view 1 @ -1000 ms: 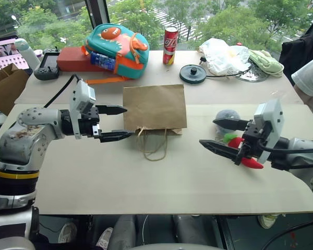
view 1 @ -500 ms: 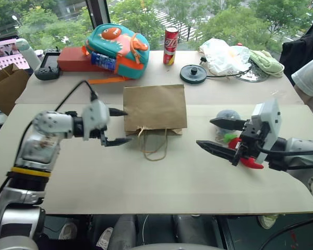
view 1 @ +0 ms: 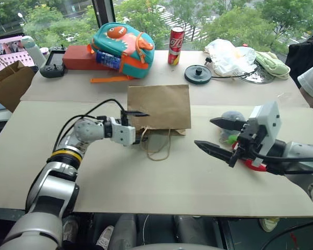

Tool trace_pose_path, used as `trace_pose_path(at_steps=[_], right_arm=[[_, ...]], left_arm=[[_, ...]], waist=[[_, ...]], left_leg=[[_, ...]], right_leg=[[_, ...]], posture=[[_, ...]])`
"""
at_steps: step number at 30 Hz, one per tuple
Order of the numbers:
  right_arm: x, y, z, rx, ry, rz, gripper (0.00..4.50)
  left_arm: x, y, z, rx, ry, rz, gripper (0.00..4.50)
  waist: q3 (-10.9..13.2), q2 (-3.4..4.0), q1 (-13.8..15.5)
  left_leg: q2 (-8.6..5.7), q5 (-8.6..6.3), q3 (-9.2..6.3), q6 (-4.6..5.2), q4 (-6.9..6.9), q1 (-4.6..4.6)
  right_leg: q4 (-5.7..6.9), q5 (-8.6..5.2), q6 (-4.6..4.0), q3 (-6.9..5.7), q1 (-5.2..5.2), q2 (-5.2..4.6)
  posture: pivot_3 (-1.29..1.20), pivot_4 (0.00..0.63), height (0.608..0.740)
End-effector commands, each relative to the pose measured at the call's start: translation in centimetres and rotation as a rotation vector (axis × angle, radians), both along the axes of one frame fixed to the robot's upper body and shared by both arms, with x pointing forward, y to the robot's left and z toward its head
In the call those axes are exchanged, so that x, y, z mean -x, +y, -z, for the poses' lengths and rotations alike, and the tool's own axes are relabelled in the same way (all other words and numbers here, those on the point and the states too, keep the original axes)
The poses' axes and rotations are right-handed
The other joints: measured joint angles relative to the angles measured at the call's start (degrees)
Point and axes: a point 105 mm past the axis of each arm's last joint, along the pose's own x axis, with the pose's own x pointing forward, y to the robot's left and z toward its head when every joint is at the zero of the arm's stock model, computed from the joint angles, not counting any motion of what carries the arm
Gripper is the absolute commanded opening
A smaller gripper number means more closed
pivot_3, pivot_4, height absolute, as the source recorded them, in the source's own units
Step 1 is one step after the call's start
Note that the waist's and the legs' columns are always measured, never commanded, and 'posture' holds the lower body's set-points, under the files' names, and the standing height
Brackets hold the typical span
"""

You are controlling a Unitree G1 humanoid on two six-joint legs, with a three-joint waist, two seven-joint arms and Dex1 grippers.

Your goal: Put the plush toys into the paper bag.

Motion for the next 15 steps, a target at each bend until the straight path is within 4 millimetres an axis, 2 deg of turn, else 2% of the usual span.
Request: trace_pose_path(at_steps=[1, 5, 15], right_arm=[[0.3, 0.1, -1.0, -0.003, -0.050, 0.011, 4.42], [0.3, 0.1, -0.9, 0.003, -0.050, 0.016, 4.42], [0.3, 0.3, -0.7, -0.005, -0.050, 0.022, 4.42]], left_arm=[[-0.3, -0.9, -1.2, 0.043, -0.047, 0.022, 4.50], [0.0, -1.3, -1.1, 0.055, -0.038, 0.042, 4.50], [0.9, -0.7, -1.2, 0.081, 0.022, 0.085, 4.50]], waist=[[0.0, 0.00, 0.0], [0.0, 0.00, 0.1], [0.0, 0.00, 0.0]], left_leg=[[0.00, 0.00, 0.00, 0.00, 0.01, 0.01], [-0.02, 0.00, -0.04, 0.00, 0.04, 0.00], [-0.03, 0.00, -0.08, 0.00, 0.05, 0.01]], right_leg=[[0.02, 0.00, 0.00, 0.00, 0.00, 0.00], [0.03, 0.00, 0.01, -0.01, 0.02, 0.00], [0.04, 0.00, 0.01, -0.02, 0.04, 0.00]], posture=[[0.00, 0.150, 0.733], [0.00, 0.150, 0.733], [0.00, 0.150, 0.733]])
